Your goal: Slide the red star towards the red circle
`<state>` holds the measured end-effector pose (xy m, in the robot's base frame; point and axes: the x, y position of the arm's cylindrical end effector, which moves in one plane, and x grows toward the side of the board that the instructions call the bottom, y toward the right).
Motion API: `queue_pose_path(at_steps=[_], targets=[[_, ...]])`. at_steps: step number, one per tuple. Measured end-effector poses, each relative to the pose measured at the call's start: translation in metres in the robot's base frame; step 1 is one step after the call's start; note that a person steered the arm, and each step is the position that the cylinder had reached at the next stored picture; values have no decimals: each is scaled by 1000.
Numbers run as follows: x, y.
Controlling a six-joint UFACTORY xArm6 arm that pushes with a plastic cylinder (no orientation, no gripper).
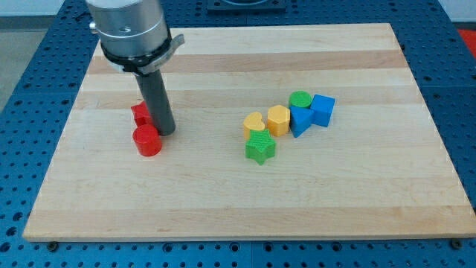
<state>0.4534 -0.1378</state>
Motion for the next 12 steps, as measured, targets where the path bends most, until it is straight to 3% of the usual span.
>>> queue_pose_path(at_steps=[2,3,4,5,8,9,10,12], targets=[[-6,62],[-38,82],[-70,78],[-74,65],[-74,60],[-75,31],[-57,-5],[-23,-19]])
